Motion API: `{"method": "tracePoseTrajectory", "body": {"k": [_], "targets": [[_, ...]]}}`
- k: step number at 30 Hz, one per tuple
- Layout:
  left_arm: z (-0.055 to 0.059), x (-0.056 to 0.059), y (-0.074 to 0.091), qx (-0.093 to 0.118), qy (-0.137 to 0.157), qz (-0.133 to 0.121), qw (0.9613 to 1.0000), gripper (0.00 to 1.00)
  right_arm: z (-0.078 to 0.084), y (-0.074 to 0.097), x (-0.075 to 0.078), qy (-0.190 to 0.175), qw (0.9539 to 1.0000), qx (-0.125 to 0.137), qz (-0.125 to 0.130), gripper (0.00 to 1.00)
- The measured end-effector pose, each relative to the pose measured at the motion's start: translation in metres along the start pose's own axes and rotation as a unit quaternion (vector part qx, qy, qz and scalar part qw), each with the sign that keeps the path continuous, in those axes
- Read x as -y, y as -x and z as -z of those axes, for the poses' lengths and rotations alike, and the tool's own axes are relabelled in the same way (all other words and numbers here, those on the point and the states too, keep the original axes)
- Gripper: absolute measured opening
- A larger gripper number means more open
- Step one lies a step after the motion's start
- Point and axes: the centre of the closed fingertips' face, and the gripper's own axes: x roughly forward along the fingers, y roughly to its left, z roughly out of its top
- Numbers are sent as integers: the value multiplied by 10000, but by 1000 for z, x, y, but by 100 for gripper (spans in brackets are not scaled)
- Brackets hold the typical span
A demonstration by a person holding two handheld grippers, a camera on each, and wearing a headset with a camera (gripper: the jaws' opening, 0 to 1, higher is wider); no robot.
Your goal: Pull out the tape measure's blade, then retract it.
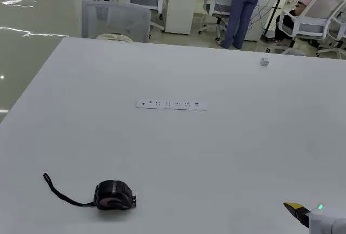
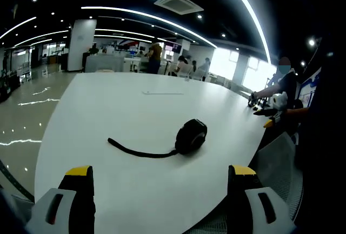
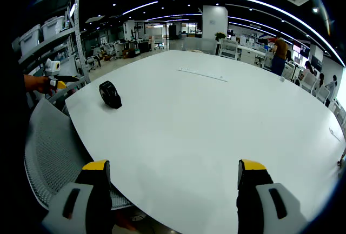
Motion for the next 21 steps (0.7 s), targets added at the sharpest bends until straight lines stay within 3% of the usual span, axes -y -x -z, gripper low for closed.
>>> {"method": "tracePoseTrajectory", "body": {"k": [15, 21], "targets": [[-7, -4, -1, -22, -57, 36, 10000, 100, 6, 4, 1, 18, 10000, -75, 32, 100], [-4, -3, -1, -46, -27, 43, 10000, 100, 9, 4, 3, 4, 9999, -96, 61, 100]]}}
